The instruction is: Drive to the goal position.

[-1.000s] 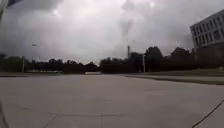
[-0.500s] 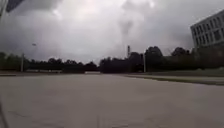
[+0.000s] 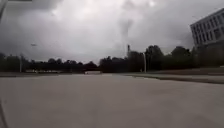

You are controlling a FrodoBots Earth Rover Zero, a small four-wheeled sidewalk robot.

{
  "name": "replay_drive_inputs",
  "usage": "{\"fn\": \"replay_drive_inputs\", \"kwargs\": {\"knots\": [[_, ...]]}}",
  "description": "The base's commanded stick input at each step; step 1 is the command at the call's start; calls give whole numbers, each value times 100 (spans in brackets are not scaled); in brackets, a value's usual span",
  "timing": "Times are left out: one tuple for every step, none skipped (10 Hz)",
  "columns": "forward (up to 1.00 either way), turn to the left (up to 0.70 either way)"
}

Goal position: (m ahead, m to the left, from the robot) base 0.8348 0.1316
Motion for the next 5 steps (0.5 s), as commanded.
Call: {"fn": "replay_drive_inputs", "kwargs": {"knots": [[70, 0], [70, 0], [70, 0], [70, 0], [70, 0]]}}
